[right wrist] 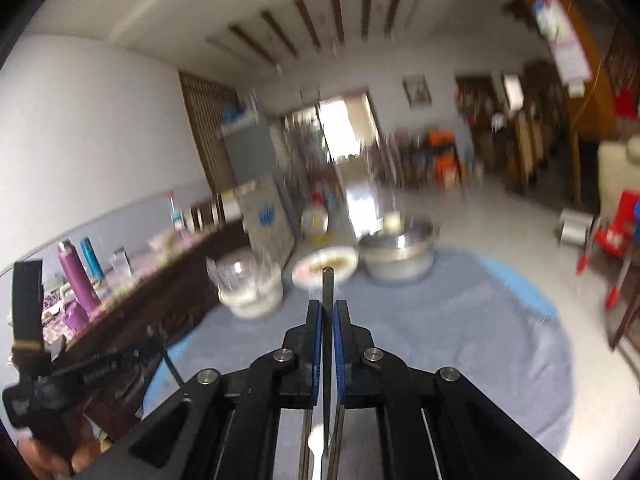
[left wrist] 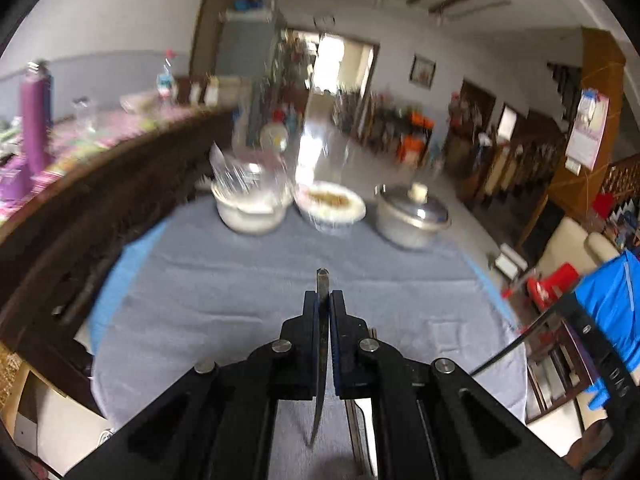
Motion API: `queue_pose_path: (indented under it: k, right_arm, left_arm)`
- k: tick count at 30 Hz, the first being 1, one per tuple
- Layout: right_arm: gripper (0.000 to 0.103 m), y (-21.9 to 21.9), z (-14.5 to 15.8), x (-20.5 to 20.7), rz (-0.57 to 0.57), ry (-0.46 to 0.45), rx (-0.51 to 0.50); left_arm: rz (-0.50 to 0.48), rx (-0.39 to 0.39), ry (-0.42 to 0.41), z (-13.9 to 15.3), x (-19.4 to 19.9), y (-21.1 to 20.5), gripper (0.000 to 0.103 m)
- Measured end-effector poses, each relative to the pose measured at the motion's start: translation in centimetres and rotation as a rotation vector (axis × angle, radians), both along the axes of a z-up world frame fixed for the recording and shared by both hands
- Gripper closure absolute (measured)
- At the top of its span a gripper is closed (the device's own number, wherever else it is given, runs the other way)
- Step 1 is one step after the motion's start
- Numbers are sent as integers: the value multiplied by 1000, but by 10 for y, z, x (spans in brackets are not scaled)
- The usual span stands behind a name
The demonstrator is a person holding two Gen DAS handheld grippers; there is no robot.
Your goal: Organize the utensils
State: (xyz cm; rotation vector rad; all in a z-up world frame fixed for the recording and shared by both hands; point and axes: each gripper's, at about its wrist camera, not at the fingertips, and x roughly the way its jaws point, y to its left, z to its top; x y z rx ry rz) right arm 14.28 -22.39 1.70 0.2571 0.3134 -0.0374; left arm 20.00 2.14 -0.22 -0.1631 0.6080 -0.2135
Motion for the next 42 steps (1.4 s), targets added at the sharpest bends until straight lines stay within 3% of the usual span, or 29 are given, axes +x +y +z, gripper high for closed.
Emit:
queue_pose_path:
  k: [8, 14, 20, 25, 30, 33, 35, 39, 40, 42]
  right_arm:
    - [96, 26, 68, -51, 37, -193, -43]
    - [96, 47, 91, -79, 124, -201, -45]
    - [96, 55, 65, -95, 176, -115, -60]
    - [96, 69, 10, -70, 193, 67, -102]
    - [96, 62, -31, -40, 215, 248, -46]
    - [96, 47, -27, -45, 209, 233, 12]
    - [87, 36, -17, -49, 198, 215, 53]
    - [49, 17, 3, -76, 159, 98, 115]
    - [44, 13, 4, -82, 139, 74, 114]
    - [44, 3, 0, -92, 91, 57, 119]
  left_arm:
    - [-12, -46, -166, 70, -51, -11, 98]
    - [-74, -96, -197, 101, -87, -10, 98]
    - [-107, -115, -132, 80, -98, -10, 98]
    - [-87, -63, 25, 28, -85, -22, 98]
    - [-62, -49, 190, -9, -69, -20, 98]
    - [-57, -68, 183, -5, -75, -12, 97]
    - [-53, -58, 140, 8, -84, -9, 87]
    - [-38, -15, 14, 25, -116, -6, 37]
    - [-31, -2, -13, 25, -124, -5, 35]
    - [-26, 33, -24, 19, -133, -3, 34]
